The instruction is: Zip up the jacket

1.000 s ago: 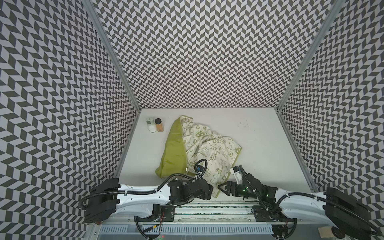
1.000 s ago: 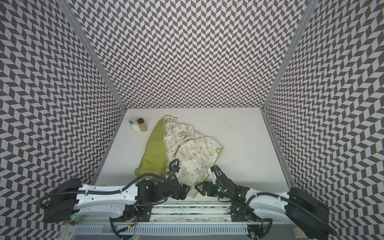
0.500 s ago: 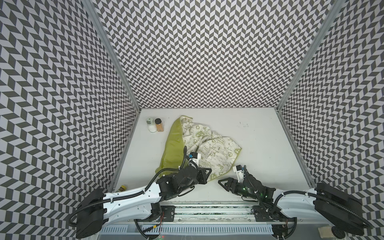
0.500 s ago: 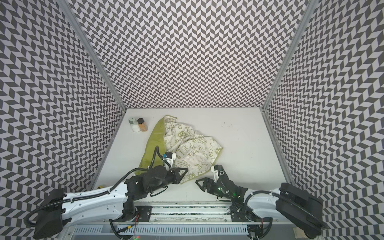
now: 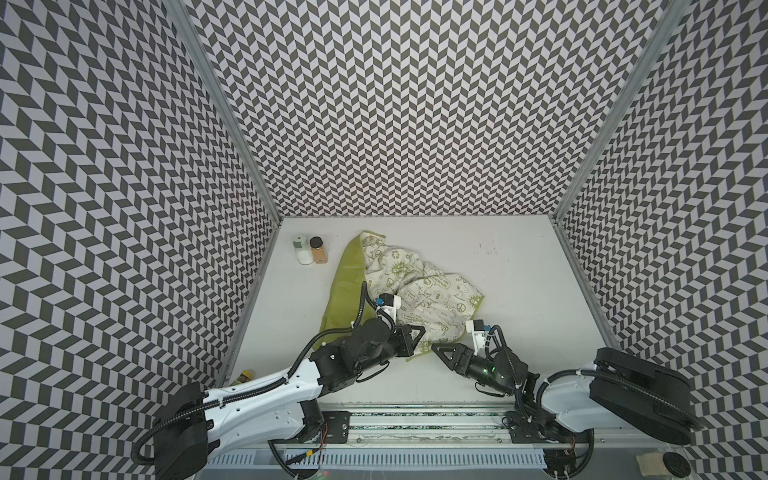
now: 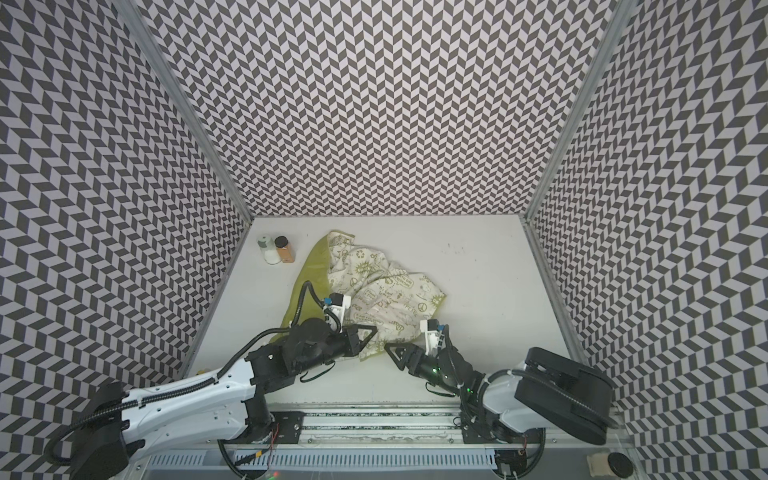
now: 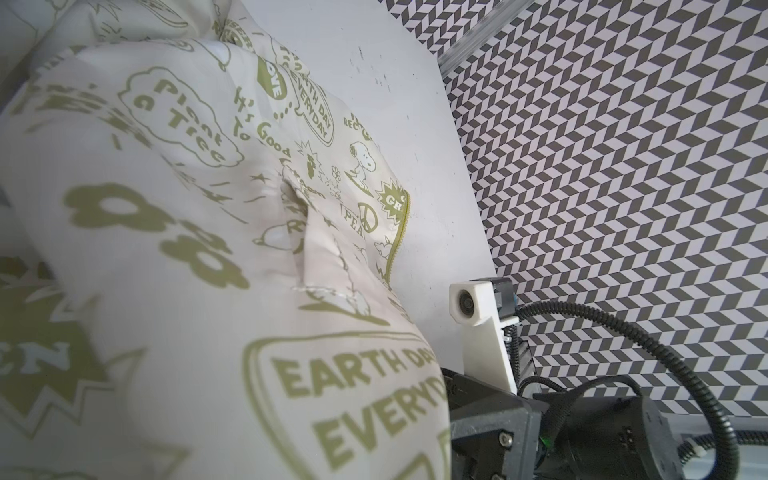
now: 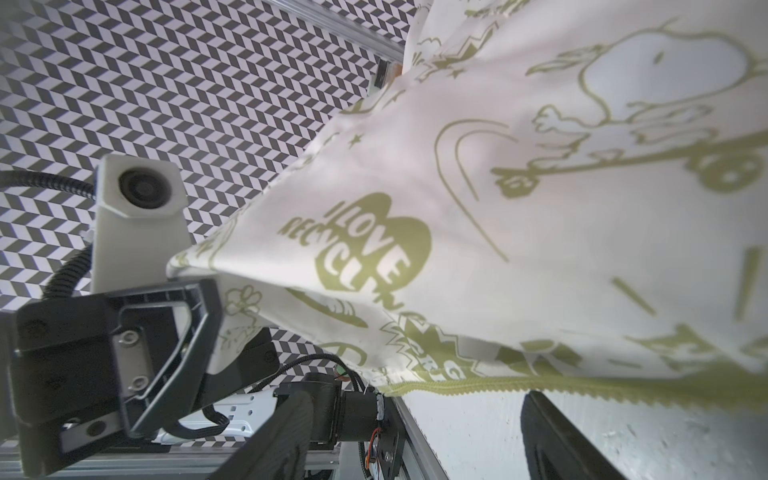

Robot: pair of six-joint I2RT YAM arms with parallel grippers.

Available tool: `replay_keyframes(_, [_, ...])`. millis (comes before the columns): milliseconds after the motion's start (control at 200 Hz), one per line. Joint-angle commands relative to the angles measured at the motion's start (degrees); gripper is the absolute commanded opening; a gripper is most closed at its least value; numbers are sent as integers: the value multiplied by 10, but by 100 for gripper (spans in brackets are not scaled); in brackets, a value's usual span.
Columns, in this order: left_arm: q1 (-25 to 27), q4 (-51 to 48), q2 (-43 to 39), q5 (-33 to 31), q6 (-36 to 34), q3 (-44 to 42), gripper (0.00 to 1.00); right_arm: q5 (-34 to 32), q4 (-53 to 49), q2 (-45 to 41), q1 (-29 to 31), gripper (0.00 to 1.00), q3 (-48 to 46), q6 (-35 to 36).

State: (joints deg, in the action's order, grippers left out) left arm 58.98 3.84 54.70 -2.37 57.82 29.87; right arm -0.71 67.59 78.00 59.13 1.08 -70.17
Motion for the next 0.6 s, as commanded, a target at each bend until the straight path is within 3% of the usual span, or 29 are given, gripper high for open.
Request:
replay_keyframes(0, [-10,15,-14,22,7,14,0,-31,88,26,2,79,11,-12])
replay_keyframes(160, [-22,14,-18,33,13,18,0,-22,154,83,2,80,24,-20])
replay_keyframes(366, [-31,-11,-12,41,17,37,0,-59,403,234,2,80,22,-23])
replay_keyframes(596, [-60,-22,-33,60,28,14,0,-58,404,277,2,77,53,-15])
